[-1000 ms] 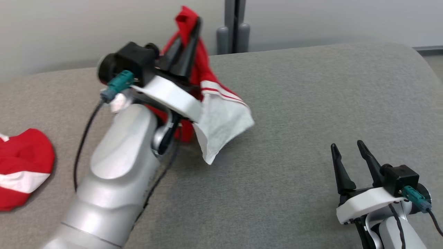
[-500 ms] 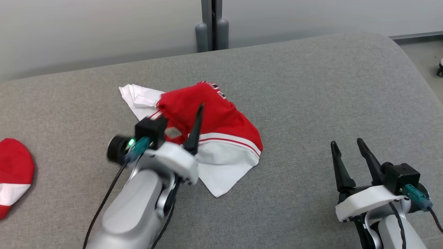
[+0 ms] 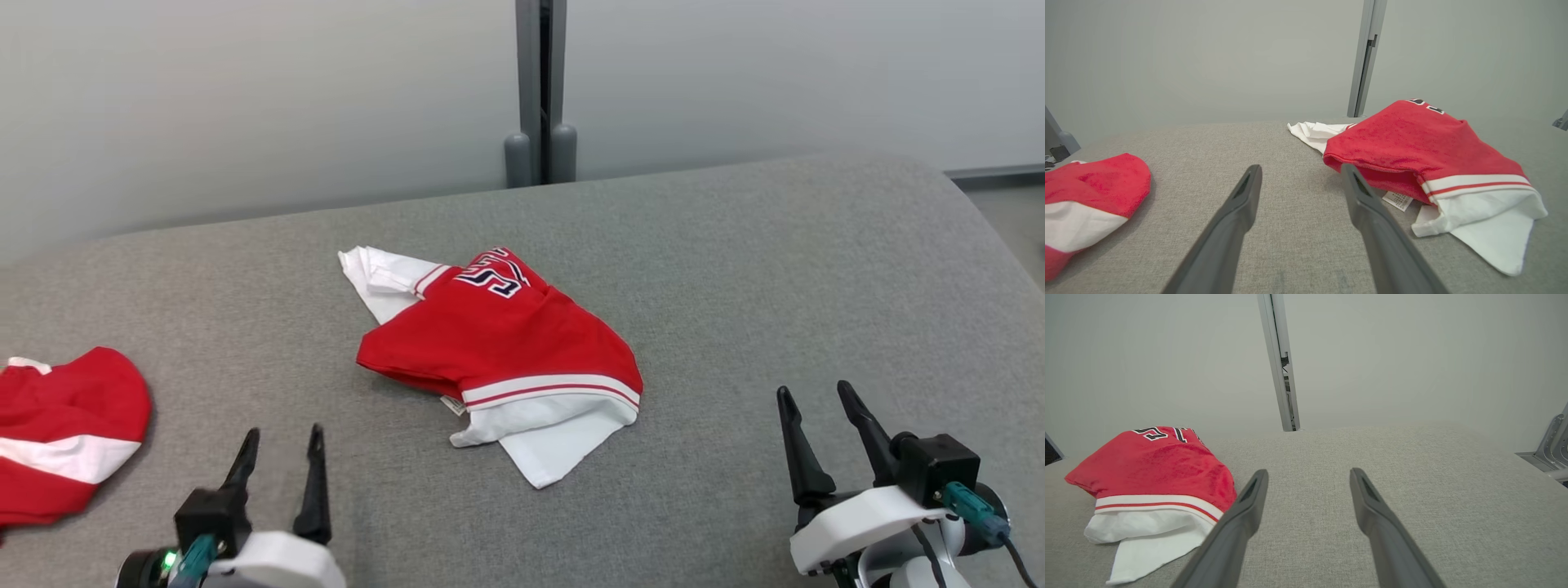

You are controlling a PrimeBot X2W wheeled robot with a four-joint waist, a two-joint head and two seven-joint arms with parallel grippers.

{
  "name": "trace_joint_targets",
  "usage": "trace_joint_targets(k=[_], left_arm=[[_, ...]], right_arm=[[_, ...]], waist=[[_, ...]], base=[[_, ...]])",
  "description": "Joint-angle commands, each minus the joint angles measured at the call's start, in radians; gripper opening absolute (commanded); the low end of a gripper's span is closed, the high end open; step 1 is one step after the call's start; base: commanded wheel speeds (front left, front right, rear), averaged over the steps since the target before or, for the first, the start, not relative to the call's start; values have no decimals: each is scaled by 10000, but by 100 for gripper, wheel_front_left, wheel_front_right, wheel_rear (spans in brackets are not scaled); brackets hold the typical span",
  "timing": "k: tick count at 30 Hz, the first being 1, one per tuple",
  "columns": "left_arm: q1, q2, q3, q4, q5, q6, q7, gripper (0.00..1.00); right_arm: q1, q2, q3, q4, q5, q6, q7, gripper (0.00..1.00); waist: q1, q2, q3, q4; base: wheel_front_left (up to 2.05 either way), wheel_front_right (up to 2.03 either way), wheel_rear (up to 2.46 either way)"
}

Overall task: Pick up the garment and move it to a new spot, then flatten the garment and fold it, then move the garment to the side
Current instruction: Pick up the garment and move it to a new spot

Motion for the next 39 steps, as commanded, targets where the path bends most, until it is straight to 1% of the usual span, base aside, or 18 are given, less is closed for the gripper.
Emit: trace_joint_targets(k=[1,5,8,10,15,22,29,32,34,35,39], left_arm=[[357,-16,360,-212,178,-22,-3,100],[1023,-157,1054,-525,514,-146,-4,100],[1240,-213,1314,-589,652,-229,-4,100],[1412,-264,1543,-613,836,-405,-3,100],[1399,-327,1637,-569,1038,-565,-3,100],[1330,-366,1424,-606,1091,-713,-3,100],[1064,-364,855,-469,922,-734,-4,100],[950,-365,664,-414,867,-675,-4,100],[874,-364,578,-373,832,-661,-3,100],[799,-370,499,-339,776,-683,-2,100],[626,-374,373,-375,677,-607,-2,100]], right_arm=[[155,-34,-10,9,33,1,-51,100],[300,-19,169,40,83,1,-51,100],[386,-21,264,97,172,1,-51,100],[427,-23,475,203,242,1,-51,100],[488,-26,600,311,238,1,-51,100],[345,-21,1129,507,289,1,-51,100],[-122,-25,2598,993,689,1,-51,100],[-384,-27,3198,1246,843,1,-51,100],[-583,-31,3473,1472,901,1,-51,100],[-742,-40,3636,1792,827,-1,-51,100],[-1013,-40,3696,2426,765,-1,-50,100]], waist=[[0,0,-209,180],[0,0,-368,295],[0,0,-420,348],[0,0,-467,438],[0,0,-463,602],[0,0,-210,1022],[0,0,435,1747],[0,0,704,2077],[0,0,863,2294],[0,0,1002,2483],[0,0,1260,2739]], base=[[0,0,0],[0,0,0],[0,0,0],[0,0,0],[0,0,0],[0,0,0],[0,0,0],[0,0,0],[0,0,0],[0,0,0],[0,0,0]])
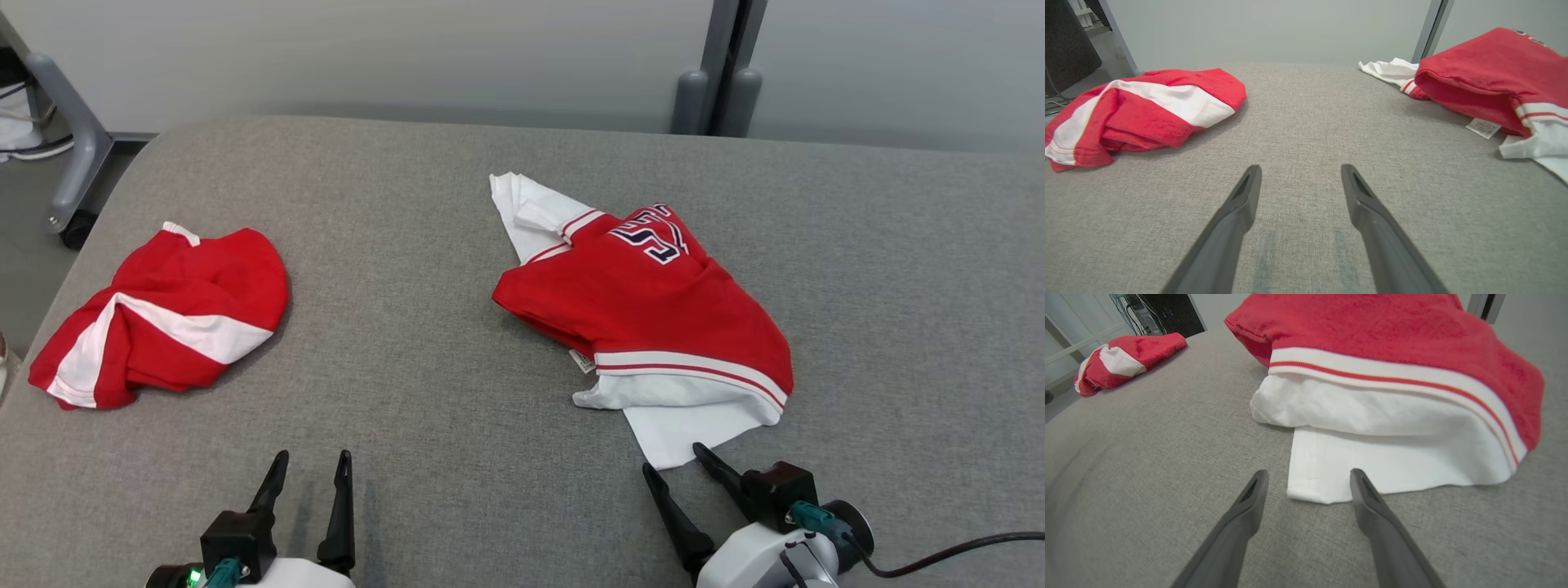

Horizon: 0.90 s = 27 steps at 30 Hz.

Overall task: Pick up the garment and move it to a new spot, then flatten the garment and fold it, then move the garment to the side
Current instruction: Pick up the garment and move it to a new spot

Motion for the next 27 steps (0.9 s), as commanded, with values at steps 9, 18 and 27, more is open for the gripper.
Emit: trace_joint_targets(k=[9,18,27], left_arm=[[-487,33,-197,-53,-371,204,-4,100],[-444,31,-128,-30,-307,151,-4,100],[-358,34,-279,110,-311,26,-4,100]], right_arm=[[-382,-250,205,1183,-207,-1,30,20],[-403,-892,-1376,-90,-609,-1,-26,0],[31,-2267,-4214,-1150,-1441,-1,-28,0]], waist=[[0,-1,549,184],[0,-1,346,-350],[0,-1,-88,-1246]], base=[[0,0,0],[0,0,0],[0,0,0]])
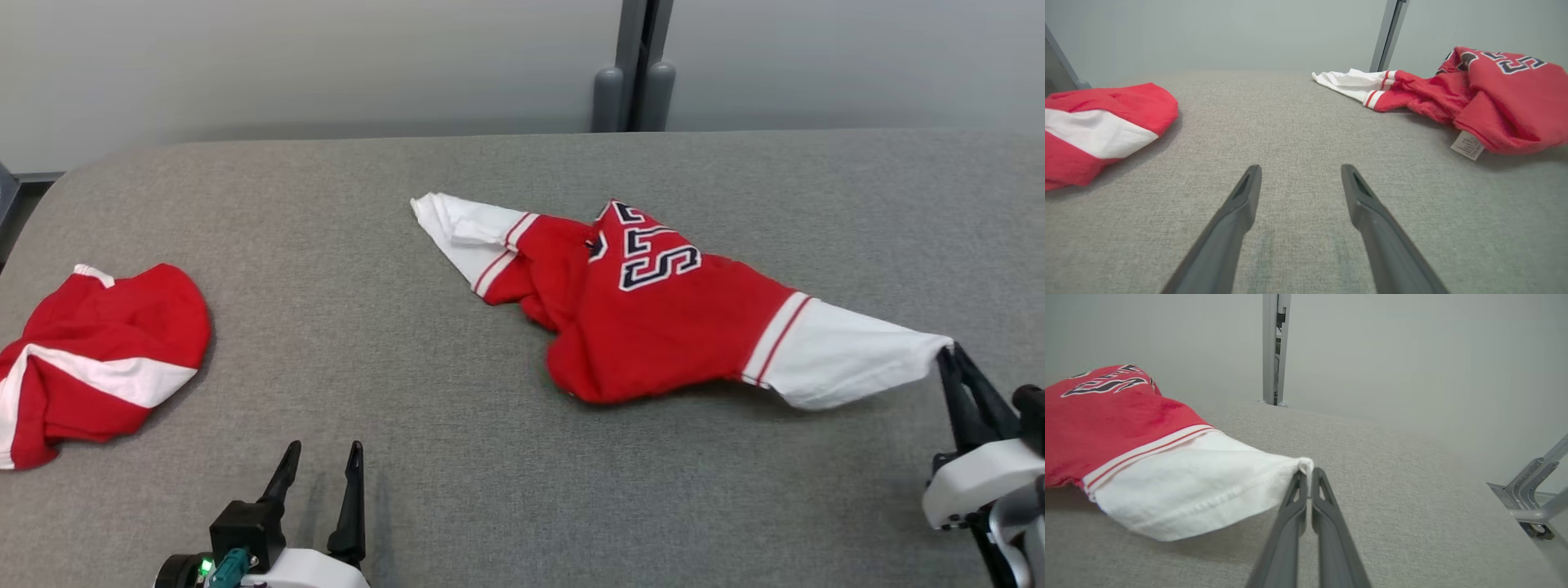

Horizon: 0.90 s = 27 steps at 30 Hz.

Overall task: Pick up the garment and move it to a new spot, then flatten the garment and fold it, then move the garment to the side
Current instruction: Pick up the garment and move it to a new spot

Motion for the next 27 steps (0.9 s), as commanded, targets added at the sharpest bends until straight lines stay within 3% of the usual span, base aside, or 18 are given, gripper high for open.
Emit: trace_joint_targets(k=[1,8,9,10,14,20,27], left_arm=[[-48,39,-26,20,0,-27,-2,100],[-119,38,-152,135,84,-84,-2,100],[-101,37,-135,143,92,-94,-2,100],[-75,40,-125,163,127,-113,-2,100],[-27,34,-112,171,190,-137,-2,100],[-58,35,-155,87,90,-108,-4,100],[-430,34,-674,-27,-40,-222,-2,100]], right_arm=[[117,-175,-228,-55,-114,-3,-1,0],[171,-594,-1323,491,-583,-3,-1,0],[186,-527,-1449,739,-650,-3,-1,40],[140,-431,-1519,879,-673,-3,-3,100],[-6,-195,-1698,1192,-860,-3,-1,100],[331,439,-2069,720,-811,-3,-1,100],[504,1271,-1362,-300,-480,-3,-3,100]], waist=[[0,-1,-130,-236],[0,-1,-138,-427],[0,-1,-145,-434],[0,-1,-147,-440],[0,-1,-136,-485],[0,-1,-162,-675],[0,-1,10,-1011]], base=[[0,0,0],[0,0,0],[0,0,0],[0,0,0],[0,0,0],[0,0,0],[0,0,0]])
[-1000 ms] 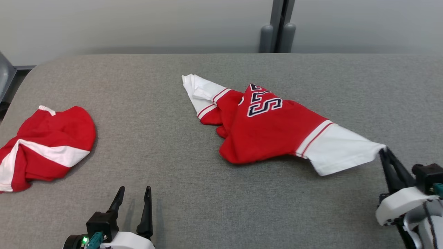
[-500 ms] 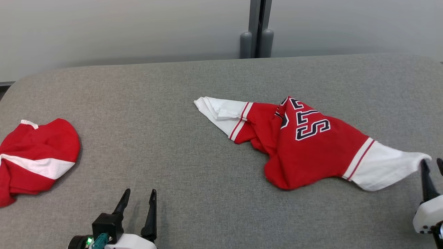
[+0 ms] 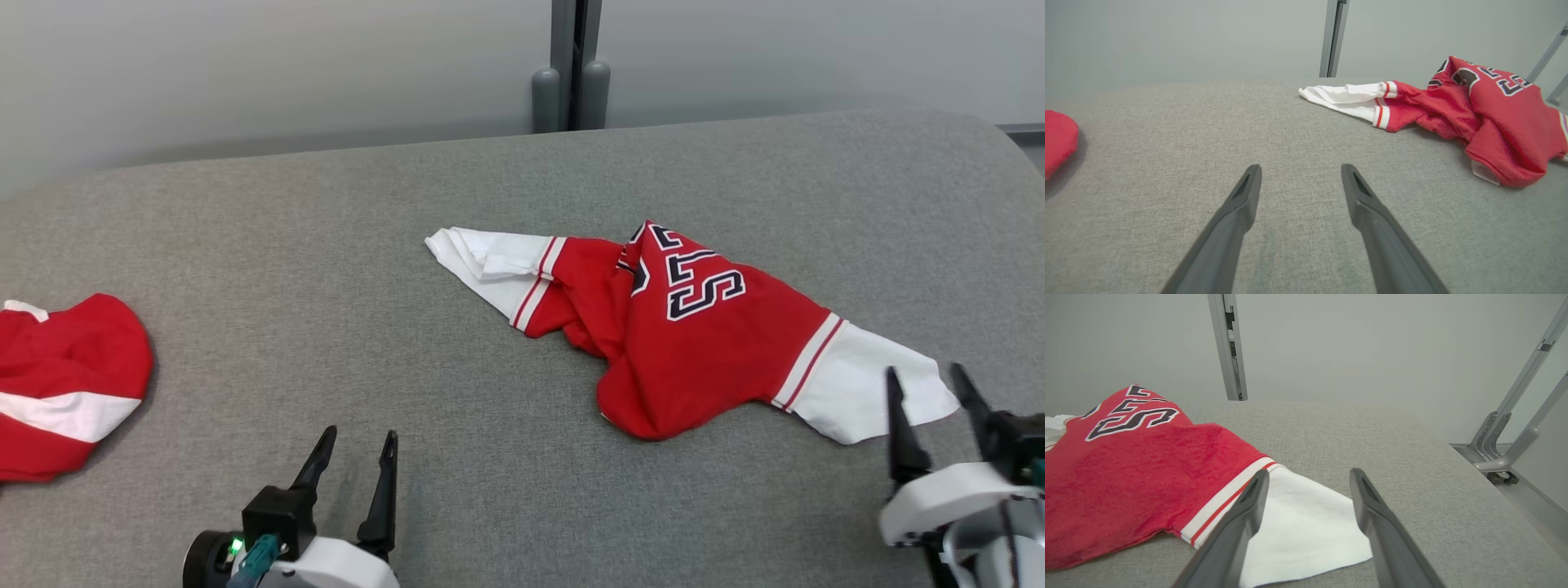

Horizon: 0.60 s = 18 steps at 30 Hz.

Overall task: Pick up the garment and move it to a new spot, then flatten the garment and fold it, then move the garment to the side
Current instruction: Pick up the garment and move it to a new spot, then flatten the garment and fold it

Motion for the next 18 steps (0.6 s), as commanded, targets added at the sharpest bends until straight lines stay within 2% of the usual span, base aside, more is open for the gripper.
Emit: trace_joint_targets(k=[1,9,18], left_arm=[[-219,32,-58,-39,-61,-17,-2,100],[-663,36,-586,-77,-184,142,-2,100],[-626,33,-711,72,-235,154,-4,100]], right_arm=[[43,5,109,-76,88,-3,-1,100],[-196,513,2184,-385,566,-3,-1,100],[-735,686,4876,205,915,-3,-1,100]], waist=[[0,0,70,-66],[0,0,322,-84],[0,0,415,571]], base=[[0,0,0],[0,0,0],[0,0,0]])
